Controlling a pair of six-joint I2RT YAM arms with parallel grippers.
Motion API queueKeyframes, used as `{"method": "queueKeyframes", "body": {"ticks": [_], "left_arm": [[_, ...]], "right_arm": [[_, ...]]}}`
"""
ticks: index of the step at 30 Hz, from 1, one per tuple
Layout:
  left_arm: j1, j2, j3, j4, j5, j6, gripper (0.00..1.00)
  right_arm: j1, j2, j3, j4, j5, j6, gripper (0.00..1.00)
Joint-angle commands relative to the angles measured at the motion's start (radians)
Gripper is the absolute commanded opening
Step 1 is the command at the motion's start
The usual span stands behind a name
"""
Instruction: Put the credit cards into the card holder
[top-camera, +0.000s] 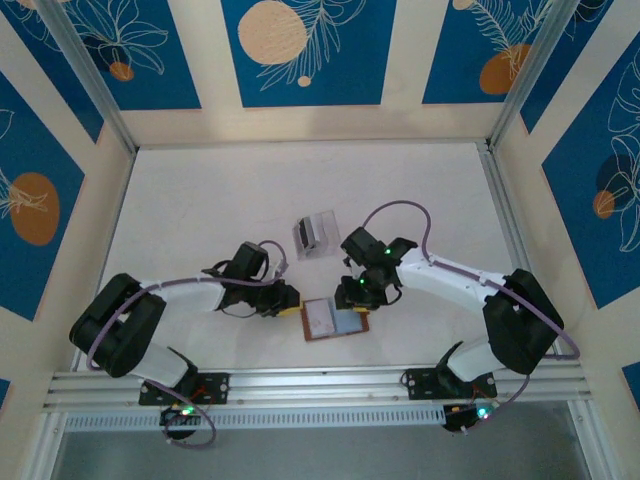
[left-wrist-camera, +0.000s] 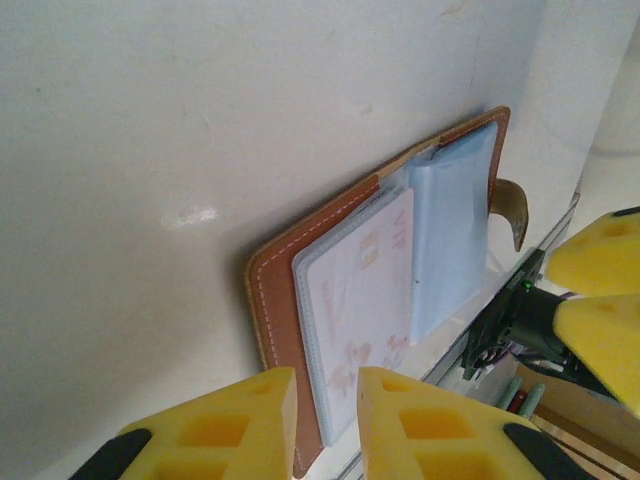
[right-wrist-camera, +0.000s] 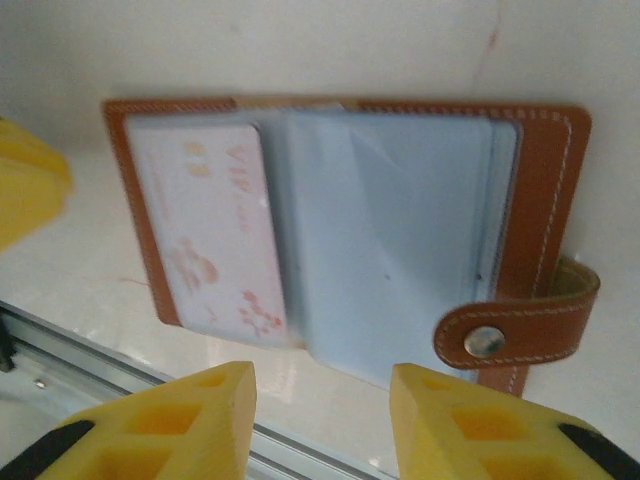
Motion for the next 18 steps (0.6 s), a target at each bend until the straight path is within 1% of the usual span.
{"method": "queueKeyframes", "body": {"ticks": [1, 4, 18], "left_arm": [[-0.008, 0.014, 0.043, -0.053, 0.013, 0.045, 0.22], [-0.018, 0.030, 0.060, -0.073, 0.001, 0.061, 0.23], [-0.059, 0.134, 0.085, -0.067, -0.028, 0.086, 0.22]], "right_arm": [[0.018, 0.024, -0.033, -0.032, 0.001, 0.030, 0.43], [0.033, 0.039, -0.048, -0.020, 0.002, 0.040, 0.46], [0.052, 0.069, -0.055, -0.046, 0.055, 0.057, 0.48]]}}
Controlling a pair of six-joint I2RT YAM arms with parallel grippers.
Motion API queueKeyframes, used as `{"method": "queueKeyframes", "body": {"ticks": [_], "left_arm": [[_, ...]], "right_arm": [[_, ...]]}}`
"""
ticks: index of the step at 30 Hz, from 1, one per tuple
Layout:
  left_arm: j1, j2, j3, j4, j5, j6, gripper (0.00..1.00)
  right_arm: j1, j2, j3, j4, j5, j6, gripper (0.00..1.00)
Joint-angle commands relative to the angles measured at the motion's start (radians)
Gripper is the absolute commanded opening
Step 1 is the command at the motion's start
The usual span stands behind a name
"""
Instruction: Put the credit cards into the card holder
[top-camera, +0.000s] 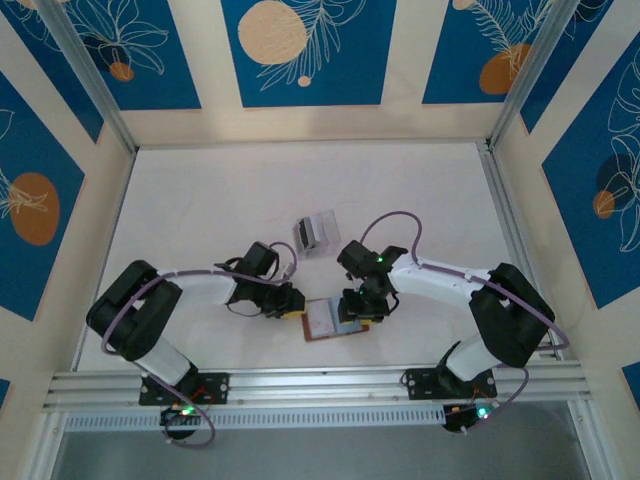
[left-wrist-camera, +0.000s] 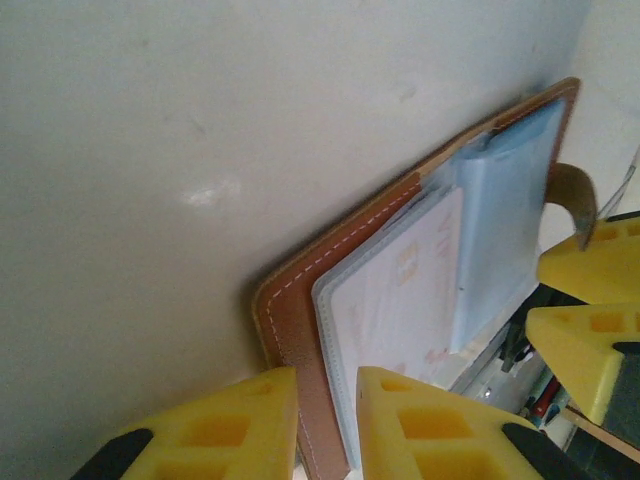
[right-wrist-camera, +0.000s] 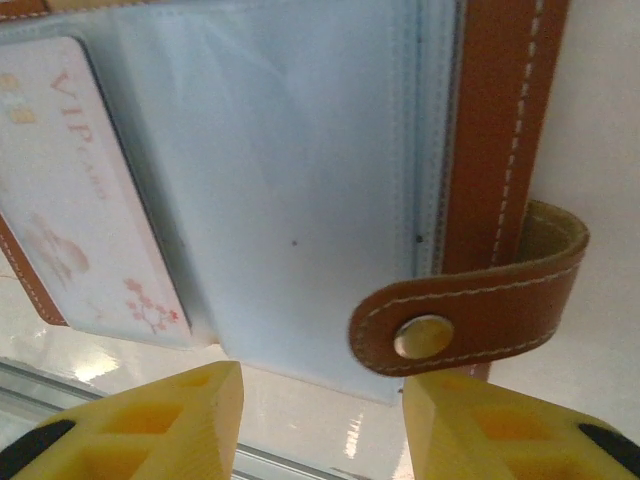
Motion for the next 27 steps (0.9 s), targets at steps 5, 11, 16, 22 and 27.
{"method": "queueKeyframes", "body": {"ticks": [5, 11, 16, 22, 27], "left_arm": [[-0.011, 0.030, 0.009, -0.008, -0.019, 0.021, 0.22], [-0.013, 0.034, 0.000, 0.001, -0.021, 0.020, 0.22], [-0.015, 0.040, -0.006, 0.010, -0.021, 0.017, 0.22], [-0.017, 0.049, -0.013, 0.026, -0.020, 0.009, 0.22], [-0.018, 0.052, -0.015, 0.033, -0.019, 0.006, 0.22]], "right_arm": [[0.019, 0.037, -0.001, -0.027, 0.018, 0.015, 0.48], [0.031, 0.047, 0.014, -0.014, 0.008, 0.016, 0.47], [0.043, 0.043, 0.037, -0.049, 0.043, 0.016, 0.46], [0.061, 0.055, 0.063, -0.104, 0.105, 0.019, 0.47], [0.076, 0.071, 0.080, -0.115, 0.122, 0.020, 0.47]]}}
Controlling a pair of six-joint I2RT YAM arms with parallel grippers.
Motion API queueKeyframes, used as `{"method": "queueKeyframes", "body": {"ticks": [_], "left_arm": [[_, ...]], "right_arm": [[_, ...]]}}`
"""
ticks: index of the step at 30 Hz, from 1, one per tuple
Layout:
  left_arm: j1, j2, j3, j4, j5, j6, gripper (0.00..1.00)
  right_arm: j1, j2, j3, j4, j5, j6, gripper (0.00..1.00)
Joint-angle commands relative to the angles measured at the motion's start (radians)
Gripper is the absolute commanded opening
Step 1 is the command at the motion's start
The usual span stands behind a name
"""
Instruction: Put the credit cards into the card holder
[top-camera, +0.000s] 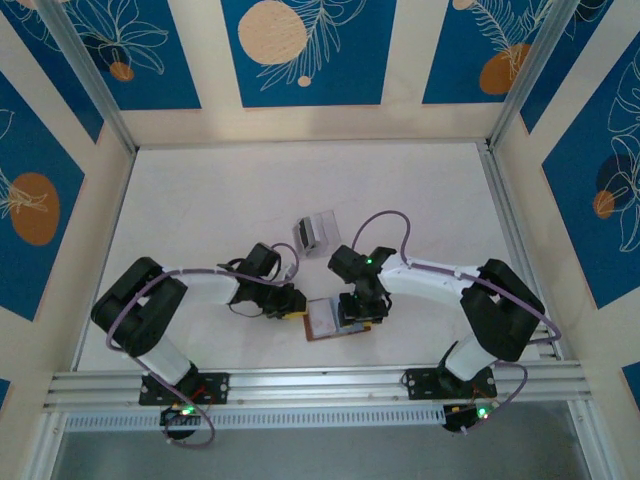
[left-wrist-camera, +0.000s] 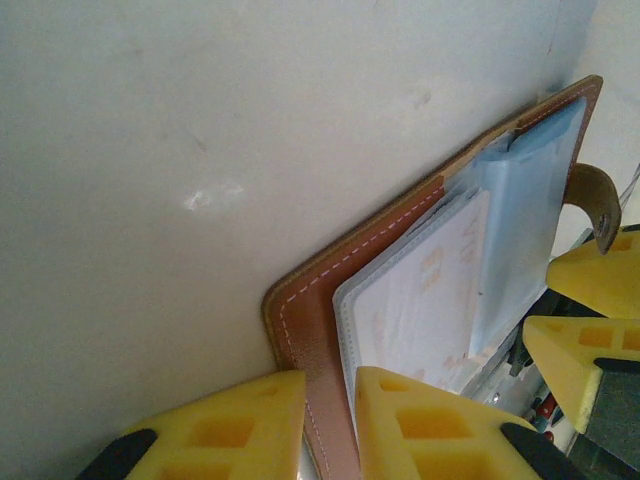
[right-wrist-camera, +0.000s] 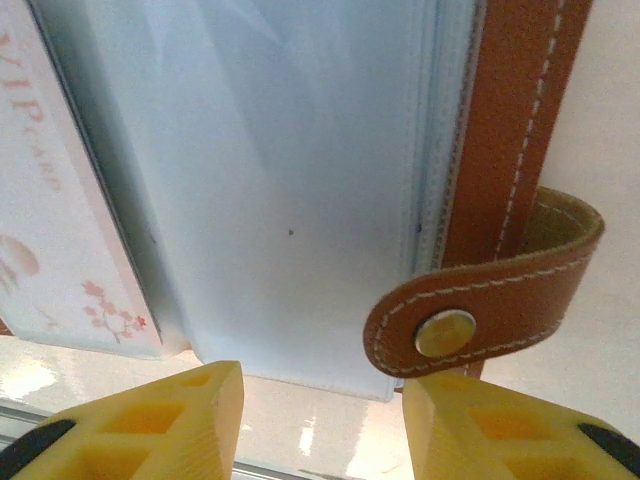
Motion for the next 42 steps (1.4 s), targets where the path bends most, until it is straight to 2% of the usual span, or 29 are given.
{"method": "queueKeyframes", "body": {"ticks": [1, 19, 42], "left_arm": [[-0.012, 0.024, -0.015, -0.001, -0.018, 0.008, 0.21], [-0.014, 0.019, -0.027, 0.013, -0.016, -0.002, 0.21], [-0.014, 0.019, -0.030, 0.021, -0.015, -0.007, 0.21]], "right_arm": [[0.013, 0.016, 0.028, -0.044, 0.026, 0.015, 0.47], [0.012, 0.034, 0.028, 0.004, -0.014, 0.001, 0.47], [0.002, 0.034, 0.072, 0.127, -0.130, -0.036, 0.47]]}}
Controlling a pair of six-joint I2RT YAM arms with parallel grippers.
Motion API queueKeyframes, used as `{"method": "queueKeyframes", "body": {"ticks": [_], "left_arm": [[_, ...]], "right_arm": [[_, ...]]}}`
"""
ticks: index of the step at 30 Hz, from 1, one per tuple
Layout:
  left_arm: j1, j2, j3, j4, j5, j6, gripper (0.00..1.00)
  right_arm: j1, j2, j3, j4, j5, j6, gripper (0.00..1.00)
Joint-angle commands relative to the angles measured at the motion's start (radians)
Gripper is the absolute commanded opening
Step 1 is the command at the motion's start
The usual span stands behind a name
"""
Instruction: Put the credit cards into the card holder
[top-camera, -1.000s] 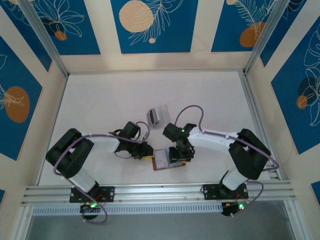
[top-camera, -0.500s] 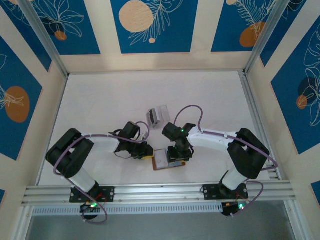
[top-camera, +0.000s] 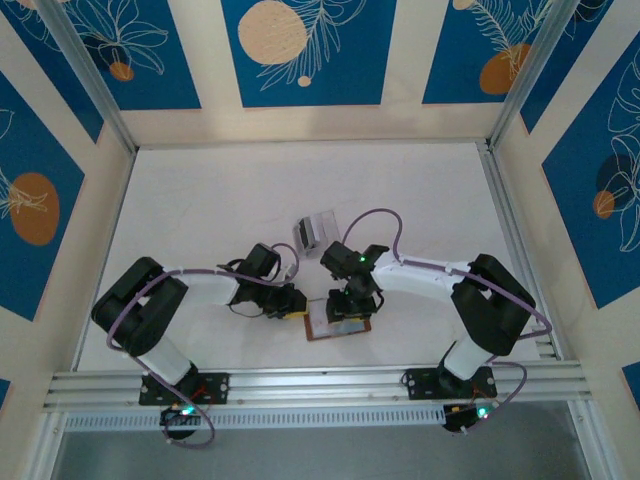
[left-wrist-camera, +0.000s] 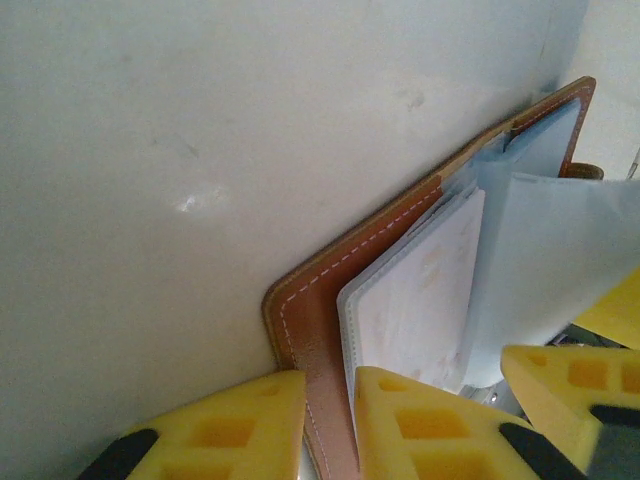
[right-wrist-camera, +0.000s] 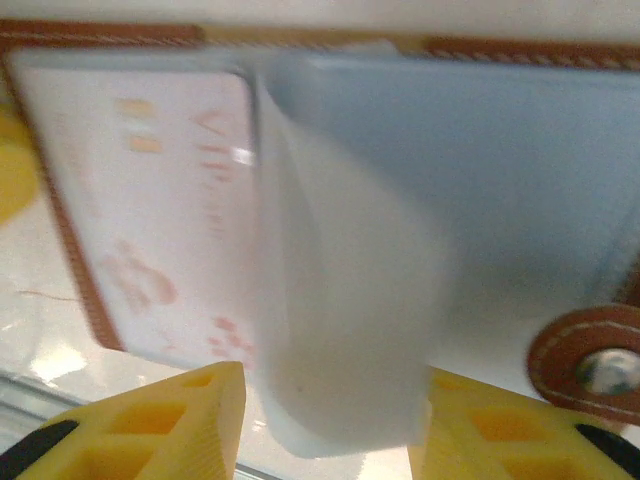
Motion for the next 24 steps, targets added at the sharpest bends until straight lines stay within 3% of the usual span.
{"method": "queueKeyframes", "body": {"ticks": [1, 15, 24], "left_arm": [[-0.014, 0.018, -0.022, -0.001, -0.019, -0.006, 0.21], [-0.006, -0.045, -0.011, 0.033, 0.015, -0.073, 0.21], [0.064, -0.147, -0.021, -0.006, 0.041, -0.090, 0.22]], "right_arm": [[-0.004, -0.009, 0.028, 0.035, -0.060, -0.012, 0.47], [0.007, 0.072, 0.054, 0.183, -0.187, 0.006, 0.50], [0.010, 0.134, 0.047, 0.256, -0.232, 0.004, 0.53]]}}
